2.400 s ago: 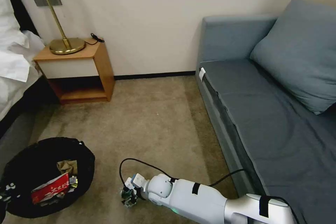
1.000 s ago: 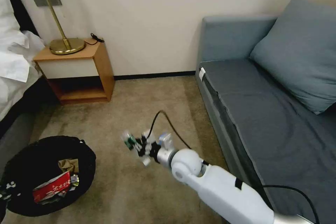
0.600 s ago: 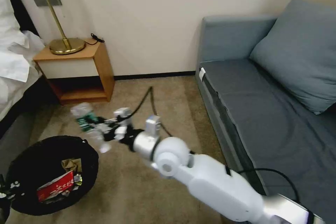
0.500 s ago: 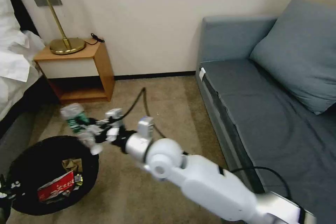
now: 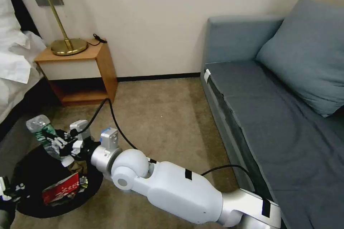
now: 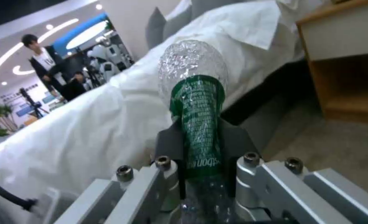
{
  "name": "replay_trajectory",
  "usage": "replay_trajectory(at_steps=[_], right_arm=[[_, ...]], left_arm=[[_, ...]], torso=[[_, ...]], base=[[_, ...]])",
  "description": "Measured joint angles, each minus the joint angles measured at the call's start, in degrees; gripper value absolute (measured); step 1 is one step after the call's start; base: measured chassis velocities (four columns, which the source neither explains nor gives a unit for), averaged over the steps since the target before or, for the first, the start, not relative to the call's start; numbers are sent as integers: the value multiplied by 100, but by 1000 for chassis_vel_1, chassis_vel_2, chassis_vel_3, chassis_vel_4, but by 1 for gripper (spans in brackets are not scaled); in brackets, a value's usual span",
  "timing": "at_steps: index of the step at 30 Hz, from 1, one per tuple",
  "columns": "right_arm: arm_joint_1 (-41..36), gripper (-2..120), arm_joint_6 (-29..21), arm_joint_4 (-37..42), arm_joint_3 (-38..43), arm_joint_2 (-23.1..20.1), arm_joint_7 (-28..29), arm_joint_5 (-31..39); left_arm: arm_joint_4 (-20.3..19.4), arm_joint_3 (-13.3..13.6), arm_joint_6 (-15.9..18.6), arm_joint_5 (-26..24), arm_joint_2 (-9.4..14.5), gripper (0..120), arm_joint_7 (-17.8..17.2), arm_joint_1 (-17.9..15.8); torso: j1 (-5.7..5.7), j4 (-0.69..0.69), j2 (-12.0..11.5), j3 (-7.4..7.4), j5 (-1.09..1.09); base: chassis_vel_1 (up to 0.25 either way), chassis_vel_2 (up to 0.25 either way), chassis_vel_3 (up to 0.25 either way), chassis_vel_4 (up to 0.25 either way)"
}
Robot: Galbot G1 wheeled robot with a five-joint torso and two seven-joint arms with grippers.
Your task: Pick up the trash bin, then pick up the garbage on the floor and place it into the trash bin.
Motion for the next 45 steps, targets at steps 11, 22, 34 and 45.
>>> replay_trajectory(at_steps=[11,22,34,45], right_arm=[[-199,52,-36,-49,-29,-19,-11,-148],[-215,91,-93,106,-28,-67,-13,-267],[-1076,100,-293,1415,958,-1117,7,-1484],[-3710,100,82,2777,3787,-1927,-398,-4322]], left_arm=[[13,84,0,10,-52,2,0,-42],[40,102,0,-19,-52,2,-20,-95],[599,-176,169,-1190,117,2,-410,-281],[1252,-382,209,-1819,286,2,-581,-545]], torso=[[0,0,0,0,0],[0,1,0,0,2],[0,3,0,0,2],[0,0,0,0,3]], base=[[0,0,0,0],[0,0,0,0],[0,0,0,0],[0,0,0,0]])
